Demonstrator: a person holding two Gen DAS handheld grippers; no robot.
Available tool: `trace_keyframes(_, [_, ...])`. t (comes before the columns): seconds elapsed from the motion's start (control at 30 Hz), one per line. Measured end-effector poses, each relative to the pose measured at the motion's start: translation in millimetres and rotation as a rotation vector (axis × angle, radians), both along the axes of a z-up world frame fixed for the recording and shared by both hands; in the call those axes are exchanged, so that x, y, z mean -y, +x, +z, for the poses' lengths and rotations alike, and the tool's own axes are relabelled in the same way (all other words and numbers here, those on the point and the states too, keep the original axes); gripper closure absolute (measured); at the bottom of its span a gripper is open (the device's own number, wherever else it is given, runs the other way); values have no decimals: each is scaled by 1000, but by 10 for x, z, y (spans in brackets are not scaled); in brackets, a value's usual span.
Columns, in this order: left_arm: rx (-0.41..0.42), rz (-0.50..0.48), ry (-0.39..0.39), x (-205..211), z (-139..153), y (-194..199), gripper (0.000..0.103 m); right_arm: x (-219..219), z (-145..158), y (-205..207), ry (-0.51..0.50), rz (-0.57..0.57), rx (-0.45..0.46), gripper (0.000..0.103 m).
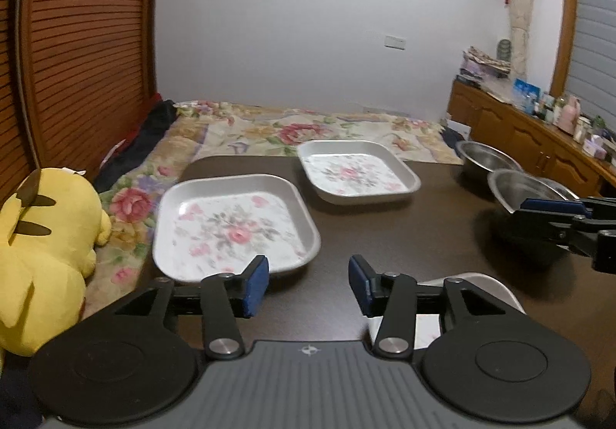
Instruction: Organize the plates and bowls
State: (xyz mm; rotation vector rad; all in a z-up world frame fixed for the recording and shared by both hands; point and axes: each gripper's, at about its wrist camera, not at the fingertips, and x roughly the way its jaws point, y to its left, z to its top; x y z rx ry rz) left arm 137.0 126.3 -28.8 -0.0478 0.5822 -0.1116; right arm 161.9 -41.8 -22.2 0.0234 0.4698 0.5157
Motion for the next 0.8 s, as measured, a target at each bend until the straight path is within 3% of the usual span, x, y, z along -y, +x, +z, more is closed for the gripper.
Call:
trace_keyframes(0.17, [-7,46,17,-218,-1,163,49,-179,56,219,-22,39,-10,56])
trace_keyframes(0.8, [-51,101,3,-857,-209,766,49,-794,-106,952,-52,134,-162,56])
